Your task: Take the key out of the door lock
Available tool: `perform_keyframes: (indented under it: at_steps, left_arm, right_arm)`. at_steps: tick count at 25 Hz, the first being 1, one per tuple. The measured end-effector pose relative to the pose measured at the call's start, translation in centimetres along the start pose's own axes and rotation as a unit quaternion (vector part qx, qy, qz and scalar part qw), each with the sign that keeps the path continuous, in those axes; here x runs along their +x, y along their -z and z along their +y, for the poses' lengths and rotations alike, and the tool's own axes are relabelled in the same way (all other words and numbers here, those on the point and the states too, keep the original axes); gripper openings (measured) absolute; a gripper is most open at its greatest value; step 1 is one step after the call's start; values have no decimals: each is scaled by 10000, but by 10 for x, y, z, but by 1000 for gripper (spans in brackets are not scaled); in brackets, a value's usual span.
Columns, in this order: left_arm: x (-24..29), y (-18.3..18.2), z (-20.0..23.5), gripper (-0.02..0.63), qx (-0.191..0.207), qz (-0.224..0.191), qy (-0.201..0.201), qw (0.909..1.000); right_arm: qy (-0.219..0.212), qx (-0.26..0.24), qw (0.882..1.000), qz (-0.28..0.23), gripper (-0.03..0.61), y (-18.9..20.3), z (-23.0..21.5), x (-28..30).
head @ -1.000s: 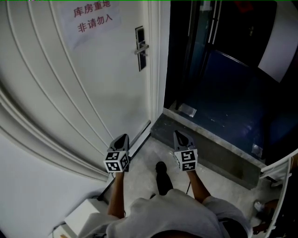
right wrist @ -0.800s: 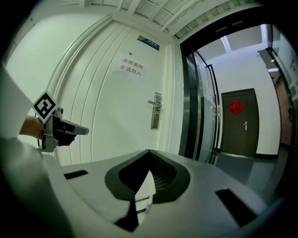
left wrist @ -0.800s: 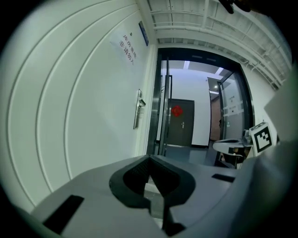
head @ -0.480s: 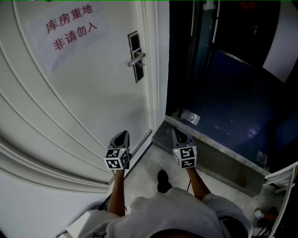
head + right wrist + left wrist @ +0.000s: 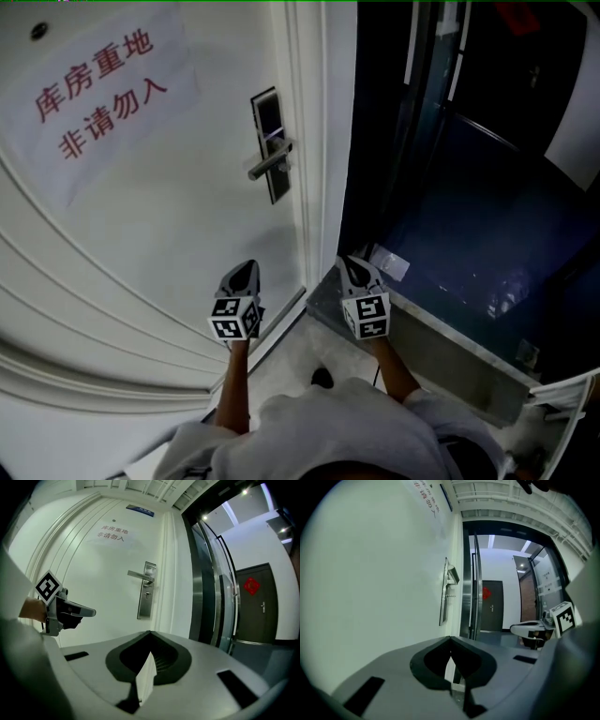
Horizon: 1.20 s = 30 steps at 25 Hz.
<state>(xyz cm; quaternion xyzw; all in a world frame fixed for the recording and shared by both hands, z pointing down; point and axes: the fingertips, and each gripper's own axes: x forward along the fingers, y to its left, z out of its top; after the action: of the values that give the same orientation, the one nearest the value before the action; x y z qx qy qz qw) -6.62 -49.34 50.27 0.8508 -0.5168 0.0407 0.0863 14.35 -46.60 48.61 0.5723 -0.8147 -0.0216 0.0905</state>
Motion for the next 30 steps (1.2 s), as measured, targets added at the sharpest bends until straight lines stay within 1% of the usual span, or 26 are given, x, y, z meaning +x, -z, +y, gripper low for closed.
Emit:
perform_keyframes:
  at_steps: [6,13,20,23,27,30]
  left_arm:
    - [49,-10,8,18,102,-84,-84,9999]
    - [76,-9,14,18,150,-55,-157,9997]
    - [70,-4,27,18,305,75,-255,9992]
    - [64,-3,34,18,321,64,-287,9991]
    - [52,-4,36,18,322,77,-229,9992]
    - [48,-6,40,18,320,52,-172,9993]
  right_arm:
    - [-165,-8,9999,38,23,4,-24,52]
    - [-360,1,9993,65,23,9,-31,89]
    - [-487,23,9987,153,23,15,-19,101]
    - [-487,31,9987,171,23,18,-12,106]
    - [-509,91,9985,201,23,14,5,111]
    - [-543,25,9984,134,23,5,18,118]
